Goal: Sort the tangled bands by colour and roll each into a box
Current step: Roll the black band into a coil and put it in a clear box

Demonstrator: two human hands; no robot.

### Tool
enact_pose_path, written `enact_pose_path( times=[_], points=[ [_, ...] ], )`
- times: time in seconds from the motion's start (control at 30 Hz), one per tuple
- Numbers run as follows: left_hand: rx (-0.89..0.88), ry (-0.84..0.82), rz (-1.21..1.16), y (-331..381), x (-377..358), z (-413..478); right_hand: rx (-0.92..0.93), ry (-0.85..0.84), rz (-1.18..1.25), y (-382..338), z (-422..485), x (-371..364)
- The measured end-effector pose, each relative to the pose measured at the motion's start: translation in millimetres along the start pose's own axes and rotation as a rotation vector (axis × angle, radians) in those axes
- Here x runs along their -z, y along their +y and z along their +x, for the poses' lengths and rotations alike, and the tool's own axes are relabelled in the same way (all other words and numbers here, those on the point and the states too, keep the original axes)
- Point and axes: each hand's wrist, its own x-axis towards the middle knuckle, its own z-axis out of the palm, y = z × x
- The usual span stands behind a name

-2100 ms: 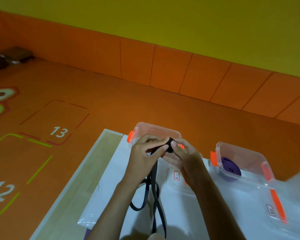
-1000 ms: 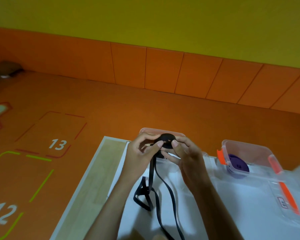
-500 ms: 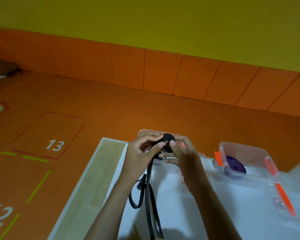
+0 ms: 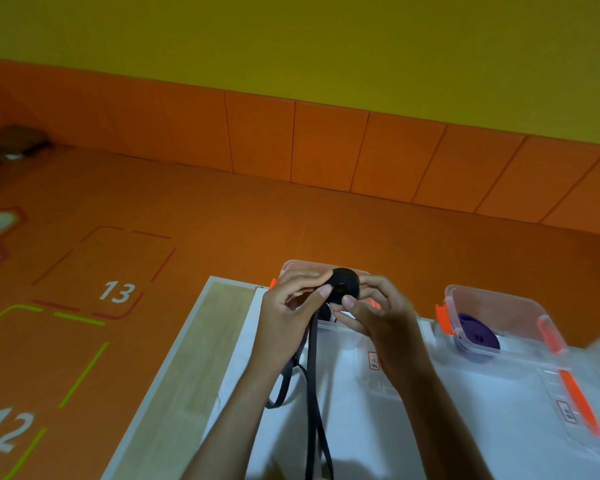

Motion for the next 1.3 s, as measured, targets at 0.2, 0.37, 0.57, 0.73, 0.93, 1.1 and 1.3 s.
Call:
enact_pose_path(
  times=[0.2,0.37,0.57,0.73,0.93,1.1,1.3],
  points=[
    [0.012,-0.053,0.014,0.7,7.7,0.5,-0.01,-0.083,-0.005,2.9,-5.9,-1.2],
    [-0.012,0.032,-0.045,2.4,2.0,-2.5,0.024,-0.094,0.057,-3.1,-2.3,-2.3],
    [-0.027,0.003,-0.045,6.4,8.9,-2.2,-0.049,-0.162,0.064,-4.3,-4.2,2.8],
    [0.111,0.185,-0.172,-0.5,-11.8,-12.8,-0.059,-0.054,-0.199,-5.5,-2.3,10.7],
    [0.131,0.12,-0.11,-10.4,-8.0,-17.2,-0.082,-0.049,-0.135,-6.3,1.4,11.7],
    [0.148,-0.004,-0.139,-3.5,5.8,-10.7,-0.053,-0.075,-0.058,-6.5,1.0,12.4],
    [0.136,0.145,-0.147,-3.0,0.4,-9.6,-0.067,-0.176,-0.295,-4.6,3.0,20.3]
  ],
)
